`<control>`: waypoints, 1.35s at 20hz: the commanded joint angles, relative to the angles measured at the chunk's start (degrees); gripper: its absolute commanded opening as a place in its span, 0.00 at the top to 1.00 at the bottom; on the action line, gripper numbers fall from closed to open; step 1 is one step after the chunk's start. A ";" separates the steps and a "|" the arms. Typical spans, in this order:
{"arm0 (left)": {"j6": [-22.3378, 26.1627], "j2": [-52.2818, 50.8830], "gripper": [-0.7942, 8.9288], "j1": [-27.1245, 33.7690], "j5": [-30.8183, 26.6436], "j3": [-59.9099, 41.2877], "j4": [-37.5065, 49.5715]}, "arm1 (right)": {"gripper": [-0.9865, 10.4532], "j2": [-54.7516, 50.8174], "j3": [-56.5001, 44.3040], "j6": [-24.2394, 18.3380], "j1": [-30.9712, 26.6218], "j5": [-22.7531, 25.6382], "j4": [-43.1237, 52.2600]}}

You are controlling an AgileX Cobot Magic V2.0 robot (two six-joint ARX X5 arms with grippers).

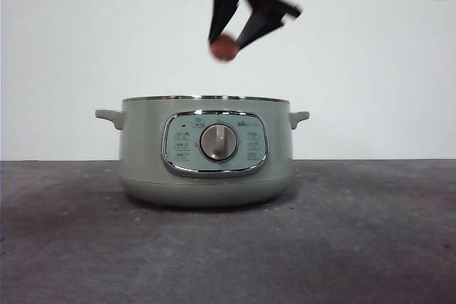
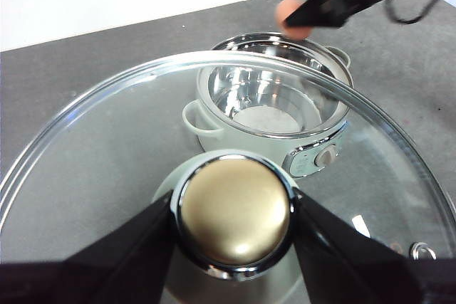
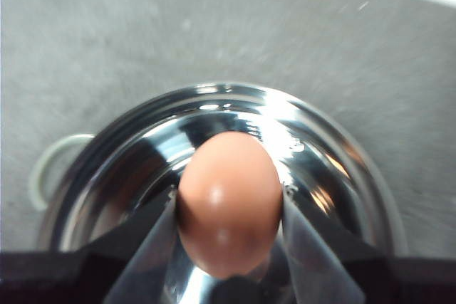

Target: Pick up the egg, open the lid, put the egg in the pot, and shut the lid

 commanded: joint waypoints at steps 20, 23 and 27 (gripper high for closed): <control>-0.07 -0.61 0.93 0.15 0.39 0.66 2.60 | 0.74 21.07 10.84 -4.66 3.45 3.45 -11.72; -0.07 -0.61 0.93 0.15 0.39 0.66 2.60 | 0.49 20.92 10.91 -4.44 3.67 3.43 -12.39; -0.07 -0.61 0.93 0.15 0.39 0.66 2.62 | 0.49 15.41 10.91 -4.00 3.72 3.43 -12.90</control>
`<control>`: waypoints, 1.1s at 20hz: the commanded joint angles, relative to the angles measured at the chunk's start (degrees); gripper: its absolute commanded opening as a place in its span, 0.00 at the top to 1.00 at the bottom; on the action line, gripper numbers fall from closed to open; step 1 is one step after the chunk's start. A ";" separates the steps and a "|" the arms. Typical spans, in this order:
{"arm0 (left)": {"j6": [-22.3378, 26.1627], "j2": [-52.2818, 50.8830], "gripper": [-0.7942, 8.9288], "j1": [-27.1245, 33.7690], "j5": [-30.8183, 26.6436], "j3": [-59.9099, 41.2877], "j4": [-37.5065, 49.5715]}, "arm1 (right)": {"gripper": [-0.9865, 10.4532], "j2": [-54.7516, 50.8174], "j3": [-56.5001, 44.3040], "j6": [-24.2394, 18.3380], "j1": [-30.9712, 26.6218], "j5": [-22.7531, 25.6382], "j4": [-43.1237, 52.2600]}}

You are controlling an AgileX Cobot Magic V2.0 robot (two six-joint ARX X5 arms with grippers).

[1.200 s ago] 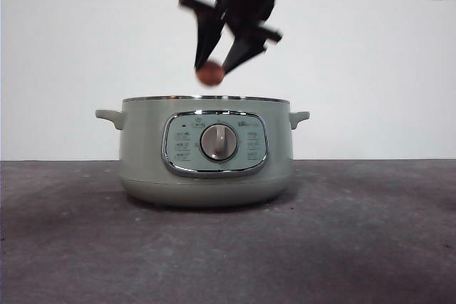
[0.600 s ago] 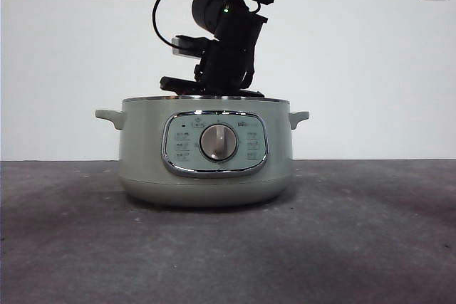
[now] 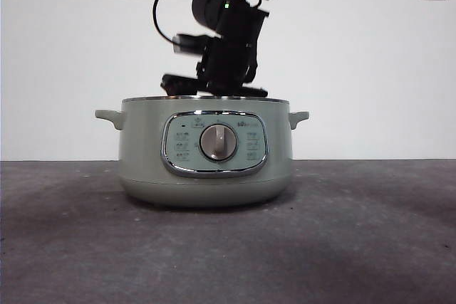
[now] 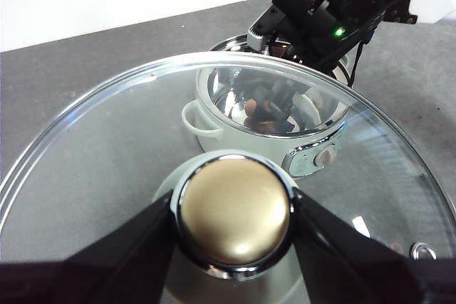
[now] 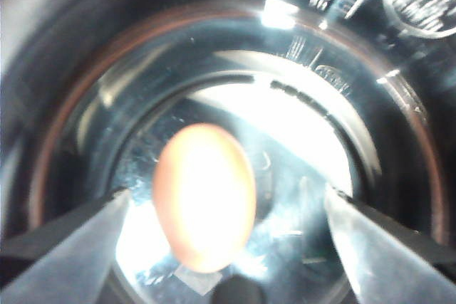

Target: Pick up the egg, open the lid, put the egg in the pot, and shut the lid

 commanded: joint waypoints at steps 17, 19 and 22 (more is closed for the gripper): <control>4.46 24.46 0.93 -3.15 8.57 0.74 27.19 | 0.54 -45.11 -2.89 -1.57 0.37 -7.41 -27.80; 4.85 28.83 0.93 -4.87 8.55 0.74 31.26 | 0.56 -49.35 -7.04 -1.57 0.37 -7.45 -27.80; 4.83 34.77 0.93 -7.65 8.31 0.79 37.55 | 0.56 -56.78 -17.16 -1.55 0.37 -7.28 -27.71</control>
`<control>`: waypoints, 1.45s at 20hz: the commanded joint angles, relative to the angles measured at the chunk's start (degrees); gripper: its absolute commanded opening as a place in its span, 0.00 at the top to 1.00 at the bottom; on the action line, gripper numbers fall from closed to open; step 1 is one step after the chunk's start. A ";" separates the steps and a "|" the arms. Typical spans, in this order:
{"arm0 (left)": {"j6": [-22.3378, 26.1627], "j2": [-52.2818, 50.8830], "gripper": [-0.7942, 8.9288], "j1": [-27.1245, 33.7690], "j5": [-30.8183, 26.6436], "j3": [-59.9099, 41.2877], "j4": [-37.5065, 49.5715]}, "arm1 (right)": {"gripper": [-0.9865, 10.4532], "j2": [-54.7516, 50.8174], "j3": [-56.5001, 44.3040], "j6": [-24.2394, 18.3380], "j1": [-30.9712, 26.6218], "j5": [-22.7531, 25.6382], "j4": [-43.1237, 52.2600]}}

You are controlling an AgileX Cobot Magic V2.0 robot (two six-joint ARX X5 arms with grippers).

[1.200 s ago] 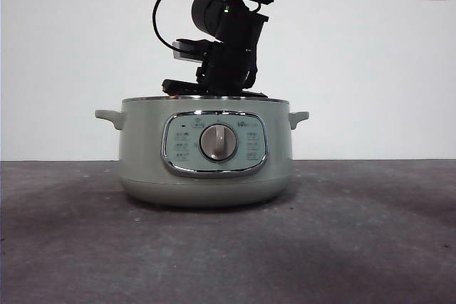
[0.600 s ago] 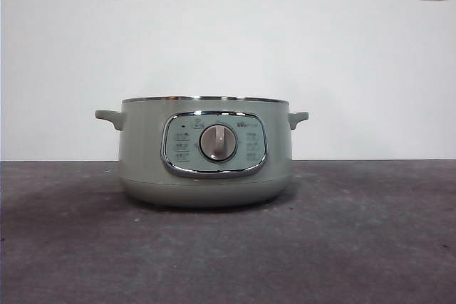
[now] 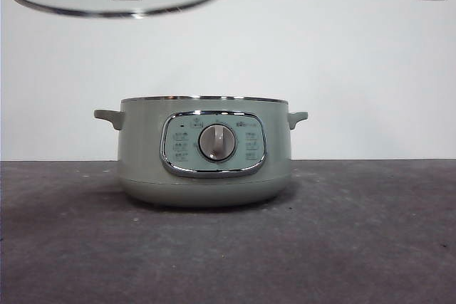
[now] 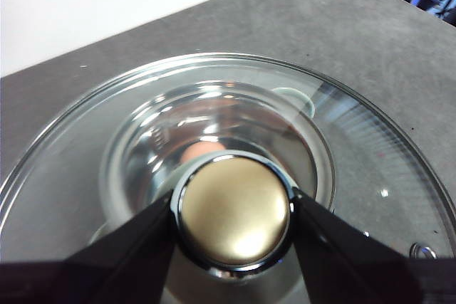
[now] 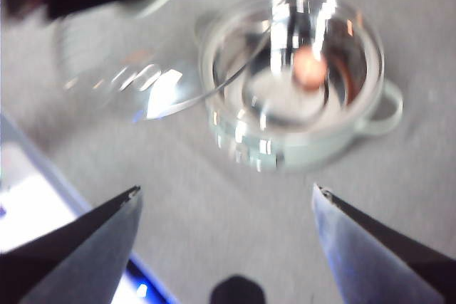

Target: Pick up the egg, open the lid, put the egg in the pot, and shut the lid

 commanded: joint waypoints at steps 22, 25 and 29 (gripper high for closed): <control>2.16 32.68 0.93 -5.11 -4.28 17.29 7.58 | 0.56 -35.34 -44.39 11.47 0.11 7.37 6.47; 2.14 33.79 0.93 -5.14 -4.94 17.27 6.82 | 0.56 -35.34 -44.39 11.50 0.11 7.52 5.33; 2.16 34.01 0.93 -5.01 -7.06 17.27 5.86 | 0.56 -35.34 -44.39 11.43 0.11 7.74 5.25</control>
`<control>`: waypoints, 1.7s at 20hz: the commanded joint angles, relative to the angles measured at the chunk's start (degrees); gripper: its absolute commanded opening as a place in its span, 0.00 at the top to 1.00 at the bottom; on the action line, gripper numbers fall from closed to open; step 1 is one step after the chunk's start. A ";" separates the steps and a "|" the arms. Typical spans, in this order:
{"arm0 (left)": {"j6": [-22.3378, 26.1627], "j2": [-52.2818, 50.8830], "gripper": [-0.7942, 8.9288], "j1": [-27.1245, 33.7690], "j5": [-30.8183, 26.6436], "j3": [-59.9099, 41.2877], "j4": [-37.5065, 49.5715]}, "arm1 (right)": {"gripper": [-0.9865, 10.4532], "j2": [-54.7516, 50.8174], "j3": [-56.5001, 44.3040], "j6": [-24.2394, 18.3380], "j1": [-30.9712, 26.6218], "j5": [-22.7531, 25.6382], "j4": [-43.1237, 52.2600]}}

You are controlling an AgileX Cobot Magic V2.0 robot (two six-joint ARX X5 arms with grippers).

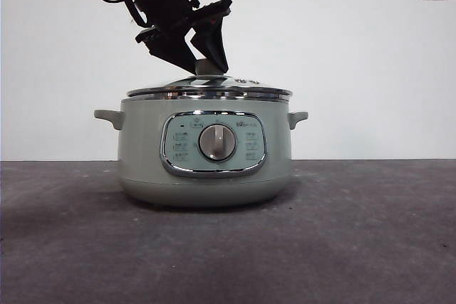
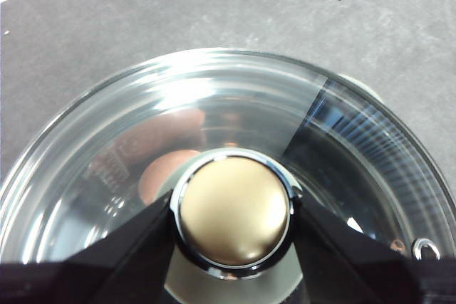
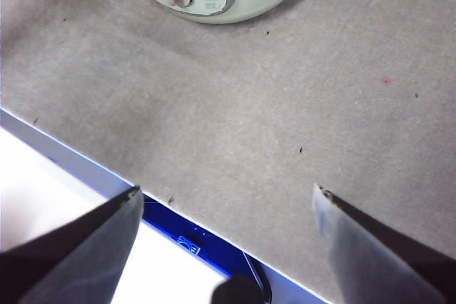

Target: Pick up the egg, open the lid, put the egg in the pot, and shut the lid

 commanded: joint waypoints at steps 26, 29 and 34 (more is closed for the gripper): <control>1.40 0.85 0.45 0.74 1.90 7.61 -12.57 | 0.56 -0.13 -0.48 0.04 0.09 2.86 1.18; 1.40 0.83 0.45 0.74 1.92 14.21 -19.80 | 0.56 -0.13 -0.48 0.07 0.11 2.84 2.01; 1.42 -2.34 0.47 0.74 4.17 22.49 -37.75 | 0.56 -0.13 -0.48 0.02 0.11 2.91 2.32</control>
